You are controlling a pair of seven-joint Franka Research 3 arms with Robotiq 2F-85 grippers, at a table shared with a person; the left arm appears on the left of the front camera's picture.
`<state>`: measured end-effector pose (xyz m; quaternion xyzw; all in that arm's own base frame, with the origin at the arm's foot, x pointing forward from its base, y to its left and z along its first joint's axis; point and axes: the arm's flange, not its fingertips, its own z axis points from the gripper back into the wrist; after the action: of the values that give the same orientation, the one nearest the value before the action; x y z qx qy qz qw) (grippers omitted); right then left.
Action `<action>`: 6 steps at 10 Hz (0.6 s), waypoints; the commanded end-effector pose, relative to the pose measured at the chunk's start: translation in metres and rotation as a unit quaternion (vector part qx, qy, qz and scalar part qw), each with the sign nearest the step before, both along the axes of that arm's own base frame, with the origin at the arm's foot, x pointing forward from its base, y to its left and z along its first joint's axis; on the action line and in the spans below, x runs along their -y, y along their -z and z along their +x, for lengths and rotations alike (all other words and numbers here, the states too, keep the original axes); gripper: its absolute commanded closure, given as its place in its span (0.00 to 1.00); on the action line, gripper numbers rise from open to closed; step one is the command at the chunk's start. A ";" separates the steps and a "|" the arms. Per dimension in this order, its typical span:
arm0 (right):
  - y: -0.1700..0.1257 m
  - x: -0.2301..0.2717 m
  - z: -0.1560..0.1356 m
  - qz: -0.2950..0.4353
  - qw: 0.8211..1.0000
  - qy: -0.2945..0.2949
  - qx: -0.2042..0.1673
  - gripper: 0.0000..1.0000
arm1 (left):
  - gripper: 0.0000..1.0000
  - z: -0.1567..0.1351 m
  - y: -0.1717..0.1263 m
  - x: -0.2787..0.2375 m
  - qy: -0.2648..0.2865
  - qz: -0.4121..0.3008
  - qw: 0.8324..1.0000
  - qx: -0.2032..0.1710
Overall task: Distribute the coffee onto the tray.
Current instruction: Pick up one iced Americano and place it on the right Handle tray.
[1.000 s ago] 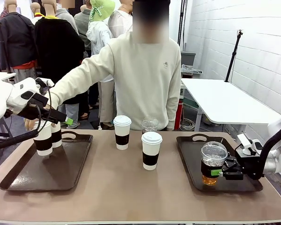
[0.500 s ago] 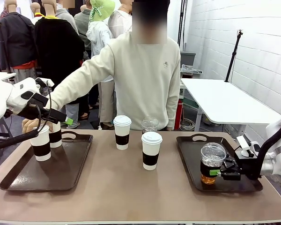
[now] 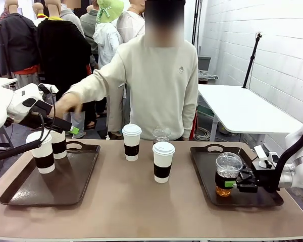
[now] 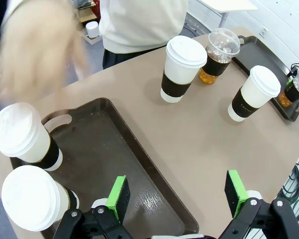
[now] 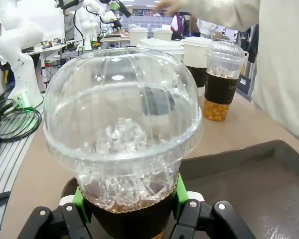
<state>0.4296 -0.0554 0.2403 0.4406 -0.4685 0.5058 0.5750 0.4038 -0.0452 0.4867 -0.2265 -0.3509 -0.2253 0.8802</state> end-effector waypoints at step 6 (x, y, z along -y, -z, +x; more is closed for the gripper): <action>0.021 -0.005 0.004 0.014 1.000 0.001 -0.011 0.00 | 0.00 0.002 0.002 -0.001 0.005 -0.007 1.000 -0.002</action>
<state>0.4301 -0.0527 0.2245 0.4573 -0.4671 0.4897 0.5770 0.4038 -0.0452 0.4867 -0.2265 -0.3509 -0.2253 0.8802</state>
